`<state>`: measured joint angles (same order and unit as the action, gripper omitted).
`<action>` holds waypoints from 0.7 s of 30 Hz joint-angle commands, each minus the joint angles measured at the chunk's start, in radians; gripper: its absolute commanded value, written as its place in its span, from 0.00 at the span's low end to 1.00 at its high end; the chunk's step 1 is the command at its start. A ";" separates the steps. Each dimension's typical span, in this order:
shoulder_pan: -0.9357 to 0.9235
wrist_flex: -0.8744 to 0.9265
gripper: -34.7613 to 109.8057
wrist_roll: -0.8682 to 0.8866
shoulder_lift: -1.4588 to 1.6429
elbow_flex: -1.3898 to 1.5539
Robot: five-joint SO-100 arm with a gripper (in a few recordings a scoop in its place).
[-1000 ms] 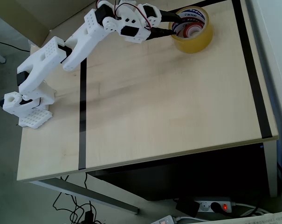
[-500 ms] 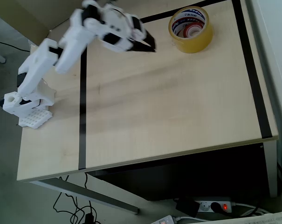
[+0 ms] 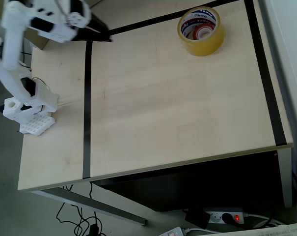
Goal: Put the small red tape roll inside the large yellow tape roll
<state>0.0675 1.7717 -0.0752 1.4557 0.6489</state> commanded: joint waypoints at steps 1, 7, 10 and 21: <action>0.006 -0.160 0.24 -0.012 0.399 0.448; 0.029 -0.701 0.24 -0.011 0.933 1.316; 0.018 -0.808 0.24 0.006 1.078 1.560; -0.054 -0.962 0.24 0.002 1.879 2.339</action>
<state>0.0276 0.8222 -0.0644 3.0511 2.8333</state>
